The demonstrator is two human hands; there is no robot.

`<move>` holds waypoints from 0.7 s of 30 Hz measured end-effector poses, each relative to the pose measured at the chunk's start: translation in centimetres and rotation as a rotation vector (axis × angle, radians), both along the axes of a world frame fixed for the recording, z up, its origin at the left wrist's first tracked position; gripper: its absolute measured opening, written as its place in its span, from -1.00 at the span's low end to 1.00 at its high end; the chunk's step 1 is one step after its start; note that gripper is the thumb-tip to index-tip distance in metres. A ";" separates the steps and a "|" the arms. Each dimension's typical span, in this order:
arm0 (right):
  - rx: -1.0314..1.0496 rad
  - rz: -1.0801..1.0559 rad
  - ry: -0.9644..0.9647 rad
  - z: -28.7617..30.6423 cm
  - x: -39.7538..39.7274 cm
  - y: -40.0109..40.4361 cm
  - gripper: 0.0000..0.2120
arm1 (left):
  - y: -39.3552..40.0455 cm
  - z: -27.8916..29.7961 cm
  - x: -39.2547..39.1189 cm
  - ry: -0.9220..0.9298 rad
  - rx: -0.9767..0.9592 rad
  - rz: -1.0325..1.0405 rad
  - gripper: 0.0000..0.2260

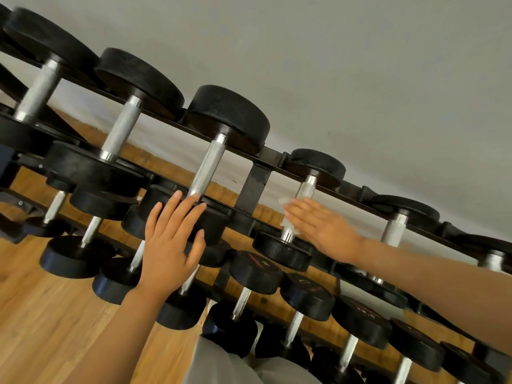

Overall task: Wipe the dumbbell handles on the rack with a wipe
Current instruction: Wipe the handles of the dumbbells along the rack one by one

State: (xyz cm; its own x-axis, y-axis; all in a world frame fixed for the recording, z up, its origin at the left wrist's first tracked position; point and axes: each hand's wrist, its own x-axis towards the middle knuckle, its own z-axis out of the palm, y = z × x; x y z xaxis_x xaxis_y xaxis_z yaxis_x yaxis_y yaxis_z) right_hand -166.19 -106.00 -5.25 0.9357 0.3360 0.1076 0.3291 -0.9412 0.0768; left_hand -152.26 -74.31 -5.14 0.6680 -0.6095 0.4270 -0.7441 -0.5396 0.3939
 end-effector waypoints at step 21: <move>0.047 0.044 -0.008 -0.9 0.1 -2.2 -0.44 | 0.1 0.4 -0.2 0.007 0.040 -0.003 -0.58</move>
